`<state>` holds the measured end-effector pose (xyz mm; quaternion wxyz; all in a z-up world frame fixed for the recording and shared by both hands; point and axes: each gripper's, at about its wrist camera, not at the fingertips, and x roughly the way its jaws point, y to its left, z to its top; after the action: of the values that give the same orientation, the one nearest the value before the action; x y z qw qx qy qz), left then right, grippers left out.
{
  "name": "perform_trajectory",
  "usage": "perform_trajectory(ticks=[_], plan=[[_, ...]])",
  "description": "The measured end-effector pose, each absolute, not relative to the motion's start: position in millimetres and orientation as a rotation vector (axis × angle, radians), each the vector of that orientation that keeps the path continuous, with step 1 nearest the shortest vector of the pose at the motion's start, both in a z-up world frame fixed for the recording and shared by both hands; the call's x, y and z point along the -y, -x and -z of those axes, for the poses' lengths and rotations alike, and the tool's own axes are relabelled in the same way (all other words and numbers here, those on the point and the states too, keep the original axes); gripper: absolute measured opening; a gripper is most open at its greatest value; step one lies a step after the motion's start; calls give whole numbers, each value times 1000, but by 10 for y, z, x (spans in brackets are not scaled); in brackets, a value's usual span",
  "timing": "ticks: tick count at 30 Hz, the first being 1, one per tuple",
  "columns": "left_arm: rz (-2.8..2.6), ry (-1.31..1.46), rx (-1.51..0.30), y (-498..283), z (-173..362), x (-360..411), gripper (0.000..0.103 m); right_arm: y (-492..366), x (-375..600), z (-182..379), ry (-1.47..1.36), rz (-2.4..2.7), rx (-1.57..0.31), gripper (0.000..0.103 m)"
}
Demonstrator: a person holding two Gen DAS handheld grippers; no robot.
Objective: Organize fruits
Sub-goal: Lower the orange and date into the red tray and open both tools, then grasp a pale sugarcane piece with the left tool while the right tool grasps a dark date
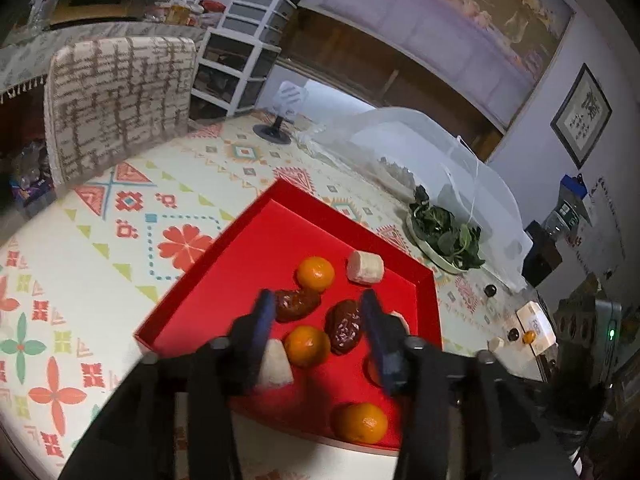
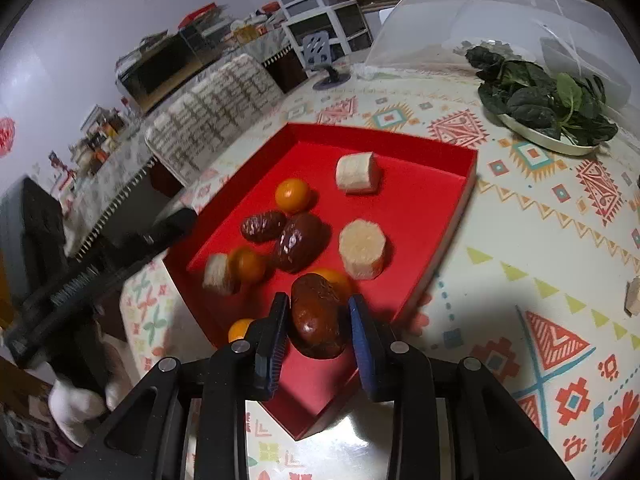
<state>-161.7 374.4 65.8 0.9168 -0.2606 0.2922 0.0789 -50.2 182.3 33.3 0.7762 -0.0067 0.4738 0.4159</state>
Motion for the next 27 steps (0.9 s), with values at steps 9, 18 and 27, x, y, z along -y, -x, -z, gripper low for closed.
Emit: perform_trajectory(ticks=[9, 18, 27], plan=[[-158, 499, -564, 1724, -862, -3615, 70, 662, -1811, -392, 60, -897, -997, 36], [-44, 447, -551, 1694, -1074, -3113, 75, 592, -1109, -562, -3, -794, -931, 46], [60, 389, -606, 1449, -1027, -2491, 76, -33, 201, -508, -123, -523, -929, 47]])
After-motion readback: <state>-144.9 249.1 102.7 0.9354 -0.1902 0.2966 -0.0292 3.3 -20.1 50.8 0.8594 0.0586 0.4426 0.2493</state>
